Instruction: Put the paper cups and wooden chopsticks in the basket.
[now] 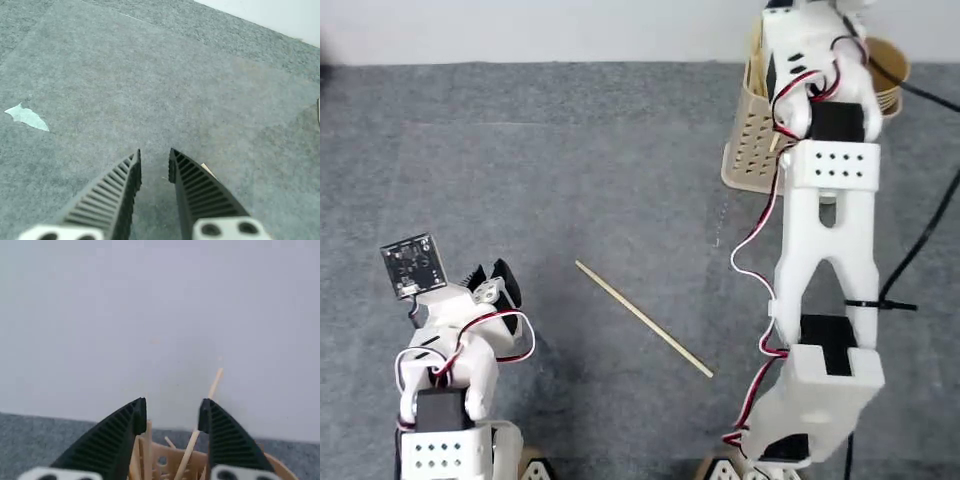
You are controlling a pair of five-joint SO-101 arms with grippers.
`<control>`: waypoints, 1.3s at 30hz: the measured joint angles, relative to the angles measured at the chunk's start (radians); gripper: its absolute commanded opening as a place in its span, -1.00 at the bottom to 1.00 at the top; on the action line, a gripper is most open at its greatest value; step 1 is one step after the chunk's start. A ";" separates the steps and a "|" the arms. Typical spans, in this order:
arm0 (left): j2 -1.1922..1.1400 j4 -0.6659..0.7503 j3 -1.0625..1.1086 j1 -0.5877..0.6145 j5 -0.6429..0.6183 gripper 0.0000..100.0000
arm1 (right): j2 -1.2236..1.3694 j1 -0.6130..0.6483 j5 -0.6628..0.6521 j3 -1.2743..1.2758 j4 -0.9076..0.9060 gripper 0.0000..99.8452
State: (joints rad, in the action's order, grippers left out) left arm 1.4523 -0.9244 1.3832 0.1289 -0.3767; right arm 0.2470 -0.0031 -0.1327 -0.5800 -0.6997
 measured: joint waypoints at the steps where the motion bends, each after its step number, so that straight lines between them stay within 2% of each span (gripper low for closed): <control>1: 0.000 0.000 0.000 0.000 0.000 -0.82 | -0.015 0.005 0.000 -0.005 -0.046 -0.64; 6: 0.000 0.000 0.000 0.000 0.000 -0.82 | -0.118 0.084 0.000 -0.006 -0.328 -0.76; 14: 0.000 0.000 0.000 0.000 0.000 -0.81 | -0.144 0.275 0.000 0.014 -0.842 -0.77; 18: 0.000 0.000 0.000 0.000 0.000 -0.81 | -0.103 0.413 0.000 0.094 -0.967 -0.77; 25: 0.000 0.000 0.000 0.000 0.000 -0.81 | 0.003 0.560 0.000 0.272 -0.904 -0.77; 32: 0.000 0.014 0.000 0.037 0.000 -0.81 | 0.011 0.657 0.000 0.569 -0.609 -0.77; 39: 0.000 0.025 0.000 0.037 0.000 -0.81 | 0.025 0.678 0.000 0.690 -0.408 -0.77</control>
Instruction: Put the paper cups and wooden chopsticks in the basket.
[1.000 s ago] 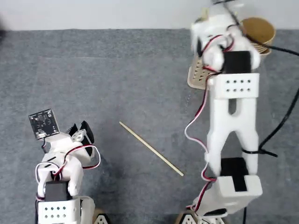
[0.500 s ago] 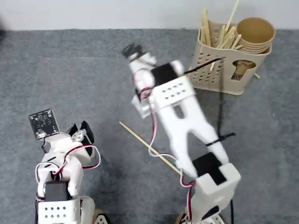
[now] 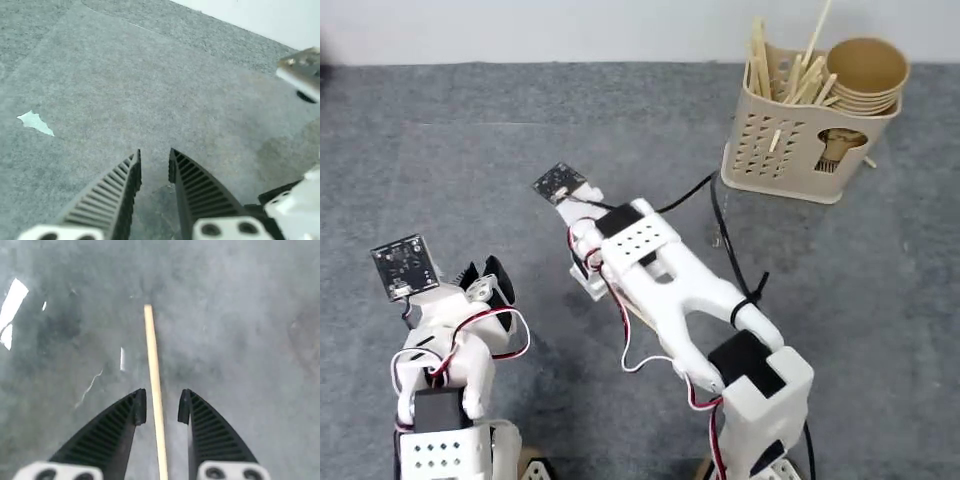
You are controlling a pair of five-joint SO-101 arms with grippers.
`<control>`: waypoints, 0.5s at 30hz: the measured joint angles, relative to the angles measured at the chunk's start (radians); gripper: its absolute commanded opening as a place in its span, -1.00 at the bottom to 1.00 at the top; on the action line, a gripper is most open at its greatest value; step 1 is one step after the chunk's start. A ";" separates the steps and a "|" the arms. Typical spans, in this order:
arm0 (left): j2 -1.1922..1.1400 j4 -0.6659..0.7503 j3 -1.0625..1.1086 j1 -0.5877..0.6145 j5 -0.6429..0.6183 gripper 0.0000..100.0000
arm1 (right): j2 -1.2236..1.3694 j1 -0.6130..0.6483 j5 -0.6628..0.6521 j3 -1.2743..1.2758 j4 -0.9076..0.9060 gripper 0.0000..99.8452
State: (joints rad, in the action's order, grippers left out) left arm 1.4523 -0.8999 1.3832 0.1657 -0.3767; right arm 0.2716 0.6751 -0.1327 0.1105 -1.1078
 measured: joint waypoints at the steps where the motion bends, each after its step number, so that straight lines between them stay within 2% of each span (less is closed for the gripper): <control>1: 0.000 0.000 0.000 0.000 0.000 -0.81 | 0.009 0.005 0.000 0.009 0.017 -0.77; 7: 0.000 0.000 0.000 0.000 0.000 -0.81 | 0.135 0.008 0.000 0.011 0.100 -0.80; 10: 0.000 0.000 0.000 0.000 0.000 -0.81 | 0.155 0.006 0.000 0.000 0.107 -1.00; 15: 0.000 0.000 0.000 0.000 0.000 -0.81 | 0.160 0.003 0.000 -0.011 0.095 -0.98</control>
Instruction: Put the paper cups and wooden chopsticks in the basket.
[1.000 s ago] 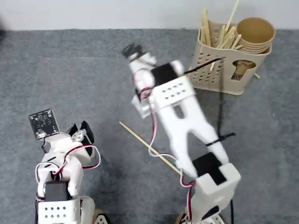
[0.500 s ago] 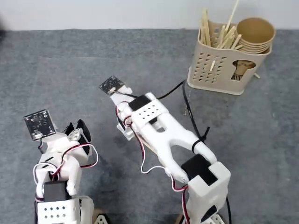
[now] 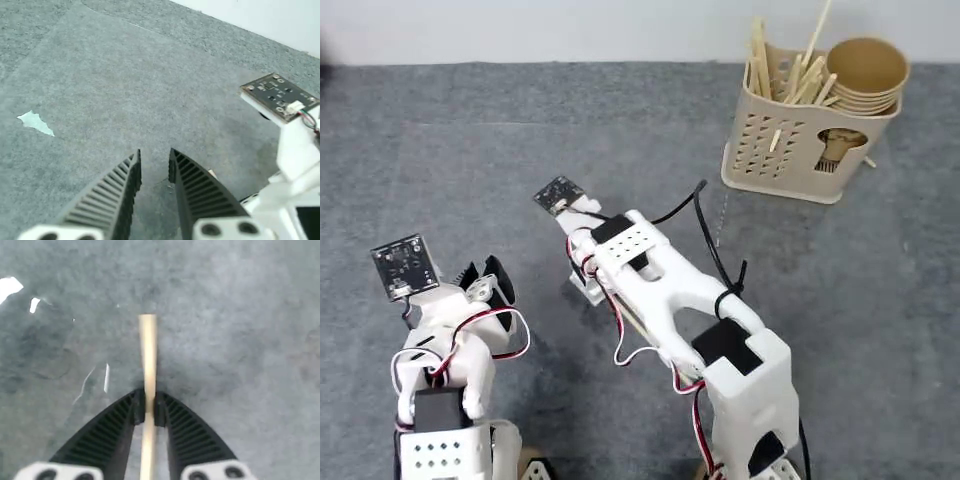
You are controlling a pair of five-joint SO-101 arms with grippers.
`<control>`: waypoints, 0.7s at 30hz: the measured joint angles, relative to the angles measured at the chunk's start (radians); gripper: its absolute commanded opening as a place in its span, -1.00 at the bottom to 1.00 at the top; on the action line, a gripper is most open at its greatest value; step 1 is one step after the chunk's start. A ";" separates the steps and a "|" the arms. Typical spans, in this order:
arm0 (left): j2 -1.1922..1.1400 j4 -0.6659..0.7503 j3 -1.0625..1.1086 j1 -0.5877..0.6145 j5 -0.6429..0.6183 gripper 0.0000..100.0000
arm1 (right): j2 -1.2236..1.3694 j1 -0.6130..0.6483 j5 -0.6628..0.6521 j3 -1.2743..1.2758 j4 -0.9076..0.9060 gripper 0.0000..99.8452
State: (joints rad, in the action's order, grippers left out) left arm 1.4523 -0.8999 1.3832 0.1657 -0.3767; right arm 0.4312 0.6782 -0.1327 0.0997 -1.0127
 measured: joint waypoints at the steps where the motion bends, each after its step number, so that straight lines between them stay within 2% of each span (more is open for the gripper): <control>1: 0.000 0.000 0.000 -0.002 0.000 -0.81 | 0.002 0.000 0.000 -0.003 -0.011 -0.98; 6: 0.000 0.000 0.000 -0.002 0.000 -0.81 | -0.083 -0.009 0.000 0.012 -0.114 -0.98; 13: 0.000 0.000 0.000 -0.002 0.000 -0.81 | -0.407 -0.183 -0.064 0.005 -0.146 -0.98; 17: 0.000 0.000 0.000 -0.002 0.000 -0.81 | -0.574 -0.290 -0.066 -0.107 -0.146 -0.98; 21: 0.000 0.000 0.000 -0.002 0.000 -0.81 | -0.626 -0.353 -0.066 -0.290 -0.146 -0.98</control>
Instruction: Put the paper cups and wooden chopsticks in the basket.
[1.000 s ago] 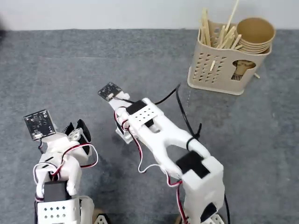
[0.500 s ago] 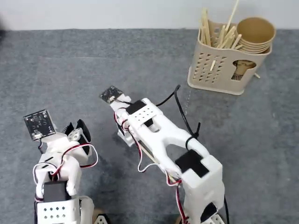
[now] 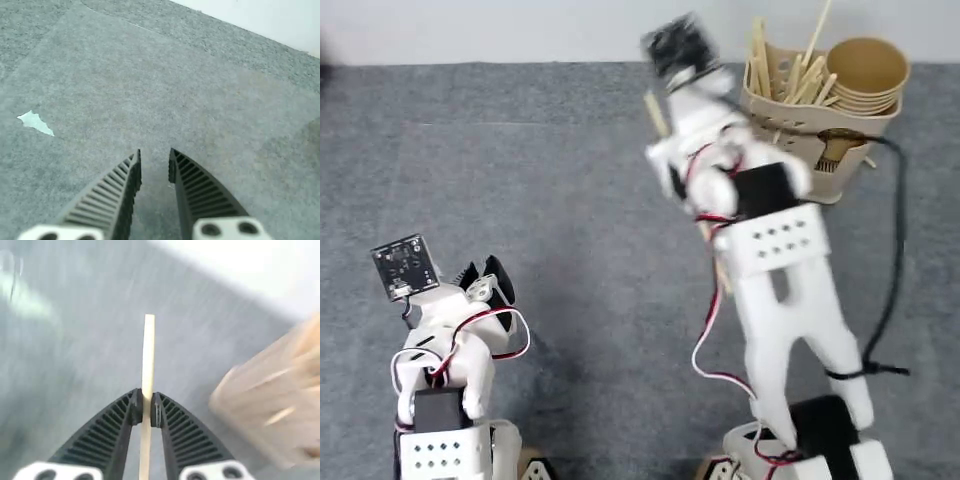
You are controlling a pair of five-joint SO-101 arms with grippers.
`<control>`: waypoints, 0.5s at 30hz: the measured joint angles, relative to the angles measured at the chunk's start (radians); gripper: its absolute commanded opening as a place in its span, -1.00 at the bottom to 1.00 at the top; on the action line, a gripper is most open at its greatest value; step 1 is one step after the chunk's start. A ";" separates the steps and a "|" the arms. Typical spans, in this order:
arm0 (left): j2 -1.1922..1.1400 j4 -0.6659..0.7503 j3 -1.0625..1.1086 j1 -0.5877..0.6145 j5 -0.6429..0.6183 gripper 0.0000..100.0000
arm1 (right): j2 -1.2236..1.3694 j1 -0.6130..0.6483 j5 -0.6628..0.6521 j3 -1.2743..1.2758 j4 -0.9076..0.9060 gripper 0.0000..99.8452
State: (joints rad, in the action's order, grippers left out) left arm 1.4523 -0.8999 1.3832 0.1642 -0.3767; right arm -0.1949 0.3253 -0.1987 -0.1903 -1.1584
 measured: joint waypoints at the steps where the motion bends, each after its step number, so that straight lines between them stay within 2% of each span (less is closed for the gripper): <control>1: 0.000 0.000 0.000 0.000 0.000 -0.81 | 0.000 -0.018 0.000 -0.046 0.008 -0.98; 5: 0.000 0.000 0.000 0.000 0.000 -0.81 | 0.002 -0.109 0.015 -0.189 0.169 -0.98; 15: 0.000 0.000 0.000 0.000 0.000 -0.81 | 0.221 -0.261 0.021 -0.227 0.856 -0.98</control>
State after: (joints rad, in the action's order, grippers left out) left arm 1.4523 -0.8999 1.3832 0.1642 -0.3767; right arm 0.0261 0.0644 -0.1772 -0.4173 -0.3023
